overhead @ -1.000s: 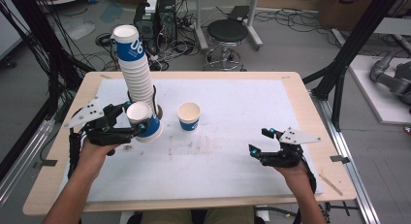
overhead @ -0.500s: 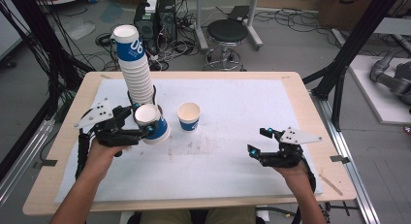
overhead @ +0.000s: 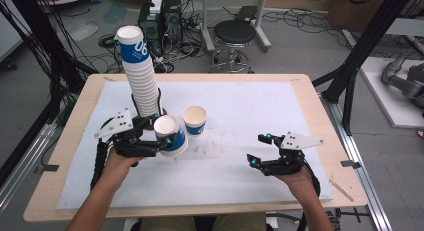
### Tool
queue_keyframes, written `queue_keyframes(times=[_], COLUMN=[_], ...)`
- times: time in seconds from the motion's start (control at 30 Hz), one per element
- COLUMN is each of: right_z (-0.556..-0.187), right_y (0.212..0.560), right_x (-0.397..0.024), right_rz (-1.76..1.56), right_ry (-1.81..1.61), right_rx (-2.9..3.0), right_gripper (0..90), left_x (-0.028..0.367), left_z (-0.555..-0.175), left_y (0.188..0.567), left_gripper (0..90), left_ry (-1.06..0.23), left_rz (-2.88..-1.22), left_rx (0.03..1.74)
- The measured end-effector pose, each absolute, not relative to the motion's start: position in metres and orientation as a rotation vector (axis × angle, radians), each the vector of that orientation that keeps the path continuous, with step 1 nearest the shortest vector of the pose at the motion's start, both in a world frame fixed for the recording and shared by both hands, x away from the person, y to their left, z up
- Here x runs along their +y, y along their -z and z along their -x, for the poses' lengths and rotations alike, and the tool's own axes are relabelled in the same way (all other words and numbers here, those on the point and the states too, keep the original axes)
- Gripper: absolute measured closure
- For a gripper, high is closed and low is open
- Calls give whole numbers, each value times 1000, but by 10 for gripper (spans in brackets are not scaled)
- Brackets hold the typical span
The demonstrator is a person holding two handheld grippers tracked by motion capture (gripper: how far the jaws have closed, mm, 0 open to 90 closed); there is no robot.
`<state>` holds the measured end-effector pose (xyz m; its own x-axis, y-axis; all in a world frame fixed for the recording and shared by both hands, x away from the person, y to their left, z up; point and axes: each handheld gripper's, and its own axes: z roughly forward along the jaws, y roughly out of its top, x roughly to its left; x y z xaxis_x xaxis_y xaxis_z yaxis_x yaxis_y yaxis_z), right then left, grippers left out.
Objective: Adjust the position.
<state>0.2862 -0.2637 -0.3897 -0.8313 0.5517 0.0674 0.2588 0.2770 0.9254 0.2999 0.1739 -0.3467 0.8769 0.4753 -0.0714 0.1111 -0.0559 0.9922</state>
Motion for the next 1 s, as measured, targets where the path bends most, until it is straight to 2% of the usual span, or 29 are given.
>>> queue_keyframes(times=[0.53,1.0], right_z=[-283,-288], right_y=[386,389], right_x=[-244,-205], right_rz=[-630,-500], right_ry=[-1652,-1702], right_rx=[2348,2430], right_gripper=[194,194], left_x=[137,118], left_z=[-301,-300], left_y=[352,354], left_gripper=[302,302], left_ry=[-232,-177], left_rz=[-1651,-1676], left_rx=[390,343])
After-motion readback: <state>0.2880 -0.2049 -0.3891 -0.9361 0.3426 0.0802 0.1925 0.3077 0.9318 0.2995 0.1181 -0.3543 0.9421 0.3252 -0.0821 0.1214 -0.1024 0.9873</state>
